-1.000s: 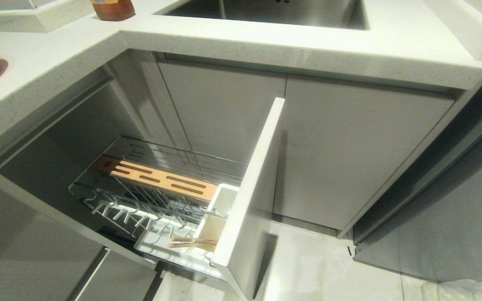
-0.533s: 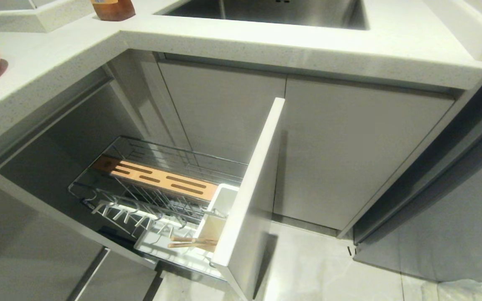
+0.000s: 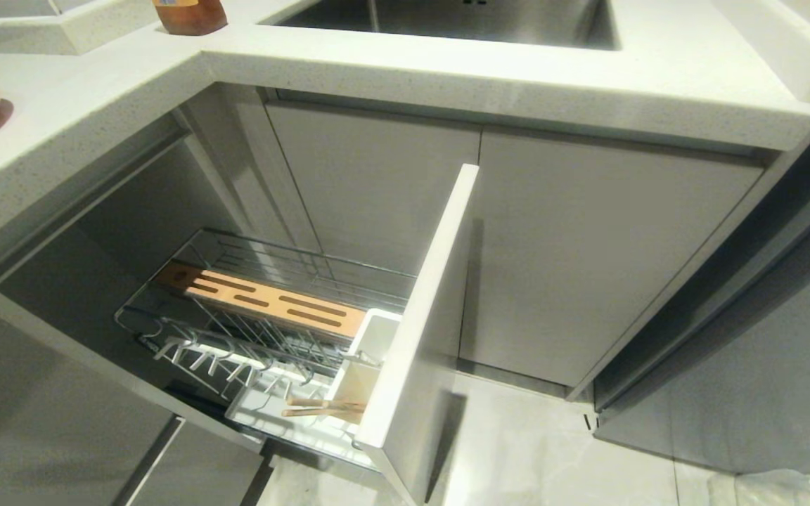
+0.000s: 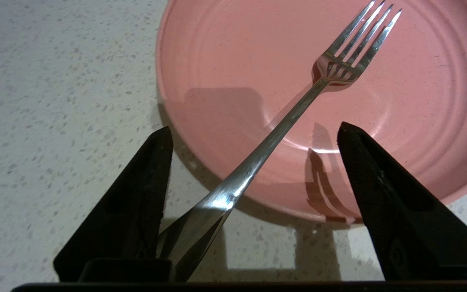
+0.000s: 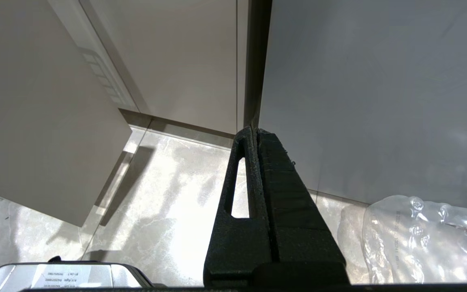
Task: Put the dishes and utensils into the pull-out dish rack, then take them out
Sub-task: Pick up the spoon and place it in the cupboard
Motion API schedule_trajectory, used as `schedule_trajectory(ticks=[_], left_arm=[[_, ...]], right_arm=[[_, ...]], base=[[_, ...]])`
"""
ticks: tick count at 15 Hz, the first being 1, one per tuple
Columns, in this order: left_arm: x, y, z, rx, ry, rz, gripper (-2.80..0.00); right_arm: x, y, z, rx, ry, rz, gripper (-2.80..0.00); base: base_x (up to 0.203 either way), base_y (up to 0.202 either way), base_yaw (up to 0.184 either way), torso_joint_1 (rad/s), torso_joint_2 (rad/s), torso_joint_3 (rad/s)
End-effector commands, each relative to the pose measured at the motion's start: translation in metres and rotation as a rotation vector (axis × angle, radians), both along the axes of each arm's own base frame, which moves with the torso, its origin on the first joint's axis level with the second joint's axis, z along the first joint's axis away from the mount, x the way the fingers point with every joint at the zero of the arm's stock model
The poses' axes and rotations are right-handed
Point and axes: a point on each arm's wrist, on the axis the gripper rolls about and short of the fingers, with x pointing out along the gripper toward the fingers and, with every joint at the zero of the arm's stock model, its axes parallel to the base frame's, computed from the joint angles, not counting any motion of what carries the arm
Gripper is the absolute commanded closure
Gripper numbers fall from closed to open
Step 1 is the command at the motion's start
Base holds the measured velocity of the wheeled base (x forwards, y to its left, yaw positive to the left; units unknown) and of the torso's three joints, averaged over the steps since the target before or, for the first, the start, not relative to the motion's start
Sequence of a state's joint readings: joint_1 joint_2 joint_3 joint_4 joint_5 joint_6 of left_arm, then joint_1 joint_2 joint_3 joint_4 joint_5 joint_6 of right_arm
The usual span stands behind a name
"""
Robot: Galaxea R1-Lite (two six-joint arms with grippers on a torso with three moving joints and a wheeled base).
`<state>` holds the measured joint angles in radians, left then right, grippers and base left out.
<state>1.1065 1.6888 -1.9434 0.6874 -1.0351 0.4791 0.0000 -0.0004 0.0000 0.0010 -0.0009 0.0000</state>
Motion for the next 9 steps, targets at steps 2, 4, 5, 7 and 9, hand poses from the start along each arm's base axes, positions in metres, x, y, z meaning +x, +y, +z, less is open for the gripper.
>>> schedule_trajectory(ticks=[2,4,5,7,9], left_arm=[[0.013,0.000,-0.006,-0.017,0.016,-0.034,-2.80],[0.018,-0.001,-0.007,-0.017,0.023,-0.040,-2.80],[0.020,-0.001,-0.008,-0.013,0.025,-0.045,-2.80],[0.024,0.000,-0.010,-0.015,0.036,-0.041,-2.80],[0.025,0.001,-0.011,-0.015,0.038,-0.042,-2.80]], right_arm=[[0.000,0.000,0.000,0.000,0.000,-0.001,0.00],[0.000,0.000,0.000,0.000,0.001,-0.001,0.00],[0.000,0.000,0.000,0.000,-0.001,0.001,0.00],[0.000,0.000,0.000,0.000,0.001,0.000,0.00],[0.000,0.000,0.000,0.000,-0.001,0.001,0.00]], base=[[0.000,0.000,0.000,0.000,0.00,0.000],[0.000,0.000,0.000,0.000,0.00,0.000],[0.000,0.000,0.000,0.000,0.00,0.000],[0.000,0.000,0.000,0.000,0.00,0.000],[0.000,0.000,0.000,0.000,0.00,0.000]])
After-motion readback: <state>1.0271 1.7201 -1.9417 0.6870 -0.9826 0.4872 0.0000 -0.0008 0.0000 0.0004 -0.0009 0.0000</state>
